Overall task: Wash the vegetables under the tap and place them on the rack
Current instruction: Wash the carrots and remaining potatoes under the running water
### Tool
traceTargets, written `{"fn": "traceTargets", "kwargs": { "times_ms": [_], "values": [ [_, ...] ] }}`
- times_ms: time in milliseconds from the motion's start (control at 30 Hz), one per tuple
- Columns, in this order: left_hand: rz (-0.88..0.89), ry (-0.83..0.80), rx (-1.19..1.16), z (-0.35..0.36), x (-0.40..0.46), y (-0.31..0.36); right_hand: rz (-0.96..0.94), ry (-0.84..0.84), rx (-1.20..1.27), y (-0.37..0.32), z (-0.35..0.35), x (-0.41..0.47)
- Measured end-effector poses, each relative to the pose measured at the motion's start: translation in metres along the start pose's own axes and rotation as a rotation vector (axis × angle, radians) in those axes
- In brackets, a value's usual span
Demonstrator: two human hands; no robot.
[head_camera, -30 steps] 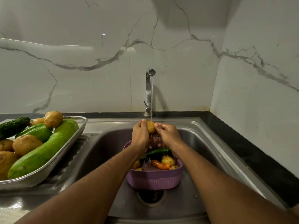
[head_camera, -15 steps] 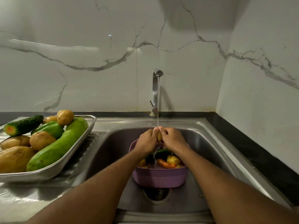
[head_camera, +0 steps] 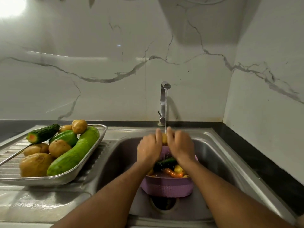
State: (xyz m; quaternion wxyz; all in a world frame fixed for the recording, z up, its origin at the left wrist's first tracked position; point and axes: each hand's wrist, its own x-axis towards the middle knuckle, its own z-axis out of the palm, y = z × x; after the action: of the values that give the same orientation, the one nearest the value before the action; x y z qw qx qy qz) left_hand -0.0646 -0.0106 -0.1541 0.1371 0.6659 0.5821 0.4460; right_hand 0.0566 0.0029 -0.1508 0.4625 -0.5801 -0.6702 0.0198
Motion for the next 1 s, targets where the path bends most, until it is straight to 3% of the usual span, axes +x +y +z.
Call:
{"fn": "traceTargets", "kwargs": {
  "times_ms": [67,100,167,233,267,300,333,433,467,500,600,633,667,767,800,867,933,1000],
  "values": [
    [0.092,0.228,-0.298,-0.005,-0.004,0.022,-0.186,0.331,0.204,-0.016,-0.006,0.005],
    [0.081,0.244,-0.339,-0.005,-0.003,0.024,-0.211,0.356,0.244,-0.018,-0.005,0.006],
    [-0.012,0.040,-0.198,-0.002,-0.001,0.012,-0.010,0.085,0.153,-0.012,0.003,0.006],
    [-0.112,-0.334,0.228,0.006,0.003,-0.012,0.288,-0.365,-0.069,0.007,0.015,-0.002],
    [-0.095,-0.469,0.403,0.007,0.003,-0.018,0.324,-0.484,-0.143,0.014,0.016,-0.005],
    [-0.045,-0.476,0.471,0.008,0.003,-0.019,0.324,-0.507,-0.175,0.016,0.015,-0.005],
    [0.003,-0.402,0.439,0.009,0.003,-0.015,0.280,-0.433,-0.147,0.015,0.014,-0.003],
    [-0.022,0.037,-0.115,0.010,0.006,0.006,0.009,0.126,0.001,-0.003,0.004,0.007],
    [-0.042,0.083,-0.195,0.010,0.006,0.008,-0.039,0.212,0.039,-0.004,0.004,0.009],
    [-0.044,0.035,-0.184,0.010,0.006,0.007,-0.014,0.163,0.051,-0.004,0.005,0.011],
    [-0.064,-0.368,0.271,0.015,0.005,-0.017,0.291,-0.383,-0.140,0.015,0.018,0.000],
    [-0.039,-0.401,0.371,0.017,0.007,-0.025,0.307,-0.437,-0.180,0.018,0.018,-0.002],
    [-0.011,-0.365,0.328,0.016,0.009,-0.024,0.271,-0.370,-0.172,0.017,0.015,0.001],
    [-0.024,0.023,-0.324,0.017,0.011,0.001,-0.020,0.162,0.052,-0.001,0.007,0.011],
    [-0.024,0.080,-0.414,0.018,0.012,0.006,-0.073,0.245,0.110,-0.004,0.007,0.011],
    [-0.057,-0.032,-0.298,0.024,0.010,0.001,0.024,0.075,0.110,0.003,0.010,0.011],
    [-0.100,-0.339,0.042,0.026,0.008,-0.019,0.239,-0.282,-0.032,0.019,0.017,0.002],
    [-0.017,-0.474,0.259,0.021,0.010,-0.028,0.262,-0.398,-0.150,0.029,0.016,-0.001]
  ]
}}
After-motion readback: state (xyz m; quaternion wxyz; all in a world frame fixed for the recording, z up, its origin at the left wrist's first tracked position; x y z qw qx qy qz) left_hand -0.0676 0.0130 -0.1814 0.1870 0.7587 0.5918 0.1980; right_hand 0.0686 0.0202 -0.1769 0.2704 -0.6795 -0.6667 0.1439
